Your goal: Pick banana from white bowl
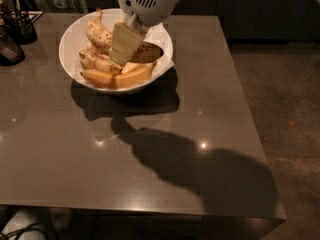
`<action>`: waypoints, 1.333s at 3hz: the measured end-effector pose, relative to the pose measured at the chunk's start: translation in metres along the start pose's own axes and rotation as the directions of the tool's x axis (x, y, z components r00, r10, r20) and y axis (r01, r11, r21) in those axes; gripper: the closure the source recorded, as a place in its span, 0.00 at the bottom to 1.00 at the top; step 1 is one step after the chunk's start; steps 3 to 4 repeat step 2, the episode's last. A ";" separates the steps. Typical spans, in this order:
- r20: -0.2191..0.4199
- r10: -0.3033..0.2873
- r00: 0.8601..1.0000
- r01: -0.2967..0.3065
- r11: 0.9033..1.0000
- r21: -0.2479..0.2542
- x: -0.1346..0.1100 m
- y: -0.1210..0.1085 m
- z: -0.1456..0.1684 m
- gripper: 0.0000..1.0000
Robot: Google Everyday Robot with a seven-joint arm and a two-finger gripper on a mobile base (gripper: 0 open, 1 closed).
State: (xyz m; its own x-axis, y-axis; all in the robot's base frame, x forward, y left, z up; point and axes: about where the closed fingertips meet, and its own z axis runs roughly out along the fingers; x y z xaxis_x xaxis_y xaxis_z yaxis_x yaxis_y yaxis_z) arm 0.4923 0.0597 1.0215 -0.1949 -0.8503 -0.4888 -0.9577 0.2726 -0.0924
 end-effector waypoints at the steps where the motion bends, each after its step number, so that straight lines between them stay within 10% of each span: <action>1: 0.012 0.042 0.999 -0.042 0.998 -0.036 0.017 0.028 -0.014 1.00; 4: 0.012 0.042 0.999 -0.042 0.998 -0.036 0.017 0.028 -0.014 1.00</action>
Offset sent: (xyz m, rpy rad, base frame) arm -0.0267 -0.0106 0.0008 0.0197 0.0360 -0.0150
